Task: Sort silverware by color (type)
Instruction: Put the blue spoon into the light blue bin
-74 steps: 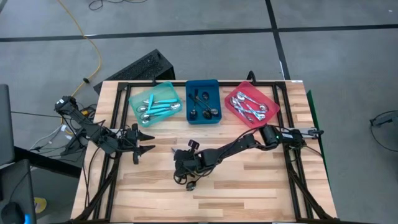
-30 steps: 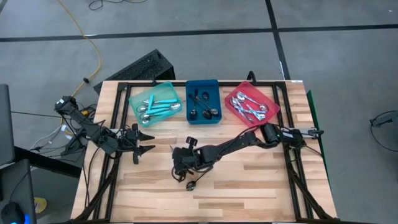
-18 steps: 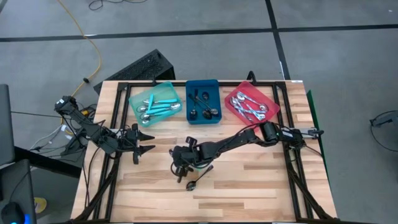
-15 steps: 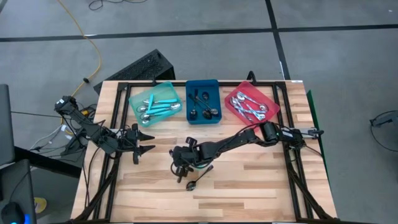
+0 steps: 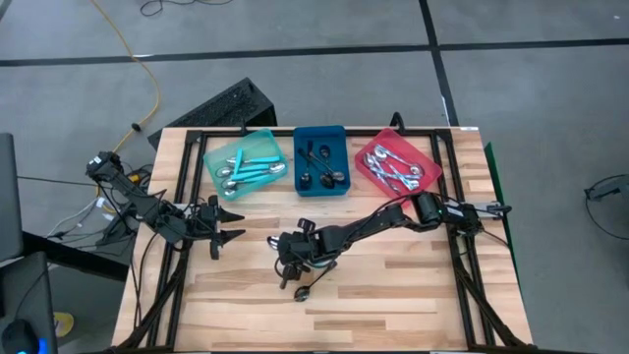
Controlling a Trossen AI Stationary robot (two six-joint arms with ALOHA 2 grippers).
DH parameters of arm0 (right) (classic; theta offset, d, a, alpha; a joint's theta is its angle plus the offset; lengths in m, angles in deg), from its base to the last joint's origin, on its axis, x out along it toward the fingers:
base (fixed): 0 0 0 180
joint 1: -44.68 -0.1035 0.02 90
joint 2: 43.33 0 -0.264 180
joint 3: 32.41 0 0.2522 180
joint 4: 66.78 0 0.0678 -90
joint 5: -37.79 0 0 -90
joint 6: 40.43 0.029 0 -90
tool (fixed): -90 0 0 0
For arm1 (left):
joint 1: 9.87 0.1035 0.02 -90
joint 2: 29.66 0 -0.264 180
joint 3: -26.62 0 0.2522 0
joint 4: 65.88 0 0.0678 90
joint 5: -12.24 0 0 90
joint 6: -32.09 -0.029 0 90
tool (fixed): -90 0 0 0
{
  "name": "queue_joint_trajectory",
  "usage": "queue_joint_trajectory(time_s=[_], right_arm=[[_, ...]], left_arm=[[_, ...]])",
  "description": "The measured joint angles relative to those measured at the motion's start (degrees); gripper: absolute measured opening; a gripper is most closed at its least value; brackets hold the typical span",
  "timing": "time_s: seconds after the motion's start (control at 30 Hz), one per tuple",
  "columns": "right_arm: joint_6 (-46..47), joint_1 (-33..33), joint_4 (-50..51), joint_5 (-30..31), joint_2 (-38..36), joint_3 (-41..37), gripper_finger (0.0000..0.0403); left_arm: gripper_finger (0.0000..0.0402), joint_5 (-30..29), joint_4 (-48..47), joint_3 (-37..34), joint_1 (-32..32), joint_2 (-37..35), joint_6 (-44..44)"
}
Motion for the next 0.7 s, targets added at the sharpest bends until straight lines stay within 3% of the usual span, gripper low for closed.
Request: queue_joint_trajectory(time_s=[0.3,0.7], right_arm=[[1.90,0.01,0.32,0.06,0.00,-0.04,0.0047],[2.91,0.23,-0.07,0.31,0.11,-0.11,0.0046]], left_arm=[[0.0194,-0.02,0.00,0.00,0.02,0.00,0.02],[0.0194,-0.02,0.01,0.00,0.02,0.02,0.02]])
